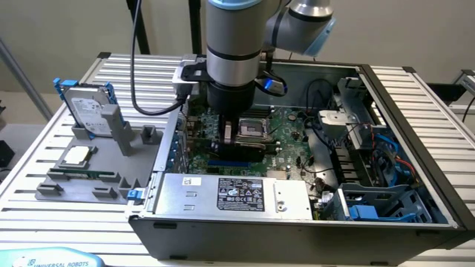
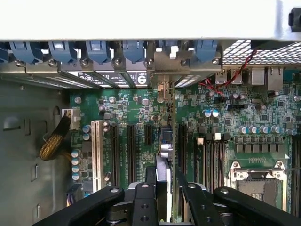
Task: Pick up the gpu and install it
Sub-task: 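Insert the gpu into the slot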
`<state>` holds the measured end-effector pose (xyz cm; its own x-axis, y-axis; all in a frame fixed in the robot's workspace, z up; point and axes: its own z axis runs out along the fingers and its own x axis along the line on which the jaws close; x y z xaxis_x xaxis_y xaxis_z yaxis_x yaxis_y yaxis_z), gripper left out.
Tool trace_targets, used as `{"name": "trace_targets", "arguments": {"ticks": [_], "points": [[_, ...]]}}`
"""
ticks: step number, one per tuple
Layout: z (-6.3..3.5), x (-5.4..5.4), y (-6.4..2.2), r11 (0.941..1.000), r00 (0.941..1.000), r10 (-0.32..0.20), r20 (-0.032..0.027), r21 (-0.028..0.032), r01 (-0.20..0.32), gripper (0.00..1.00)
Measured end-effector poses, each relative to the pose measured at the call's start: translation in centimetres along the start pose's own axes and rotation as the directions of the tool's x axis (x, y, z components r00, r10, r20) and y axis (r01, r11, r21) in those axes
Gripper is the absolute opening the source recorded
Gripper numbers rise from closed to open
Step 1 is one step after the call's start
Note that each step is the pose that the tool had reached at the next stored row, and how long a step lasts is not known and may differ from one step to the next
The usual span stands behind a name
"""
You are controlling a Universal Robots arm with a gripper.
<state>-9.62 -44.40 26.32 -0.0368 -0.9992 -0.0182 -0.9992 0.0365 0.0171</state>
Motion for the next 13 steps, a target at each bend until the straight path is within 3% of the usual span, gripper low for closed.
{"name": "trace_targets", "arguments": {"ticks": [13], "points": [[0.24, 0.01, 0.08, 1.0000, 1.0000, -0.007, -0.0019, 0.0000, 0.007, 0.27]]}}
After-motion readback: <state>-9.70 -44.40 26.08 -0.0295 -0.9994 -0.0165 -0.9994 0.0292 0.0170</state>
